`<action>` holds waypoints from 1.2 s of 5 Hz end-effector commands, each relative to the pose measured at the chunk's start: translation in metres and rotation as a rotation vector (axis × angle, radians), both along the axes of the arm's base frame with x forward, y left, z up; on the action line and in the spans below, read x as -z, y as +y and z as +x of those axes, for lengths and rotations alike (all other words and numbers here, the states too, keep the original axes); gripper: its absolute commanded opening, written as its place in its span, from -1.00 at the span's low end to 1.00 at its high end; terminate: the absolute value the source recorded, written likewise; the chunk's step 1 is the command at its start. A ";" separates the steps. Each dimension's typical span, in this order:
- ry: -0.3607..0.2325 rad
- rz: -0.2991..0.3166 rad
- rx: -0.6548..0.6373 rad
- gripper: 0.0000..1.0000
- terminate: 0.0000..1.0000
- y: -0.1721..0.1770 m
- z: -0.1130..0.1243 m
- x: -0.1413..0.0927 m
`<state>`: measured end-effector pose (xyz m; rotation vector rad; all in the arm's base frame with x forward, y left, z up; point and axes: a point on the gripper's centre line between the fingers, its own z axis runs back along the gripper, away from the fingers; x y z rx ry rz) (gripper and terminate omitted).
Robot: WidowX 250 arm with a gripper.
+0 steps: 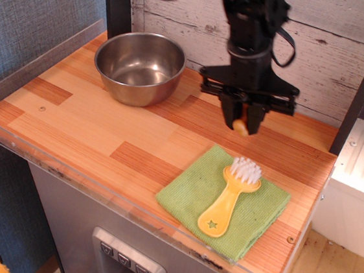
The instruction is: Put the thigh behind the cloth.
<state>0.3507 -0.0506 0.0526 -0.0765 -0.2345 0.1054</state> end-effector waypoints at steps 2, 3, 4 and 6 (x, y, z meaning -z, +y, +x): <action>0.011 -0.019 0.048 -1.00 -1.00 -0.037 0.038 0.030; 0.044 -0.001 0.075 1.00 -1.00 -0.043 0.036 0.034; 0.045 -0.004 0.098 1.00 -1.00 -0.044 0.034 0.029; -0.014 -0.024 0.134 1.00 -1.00 -0.040 0.030 -0.014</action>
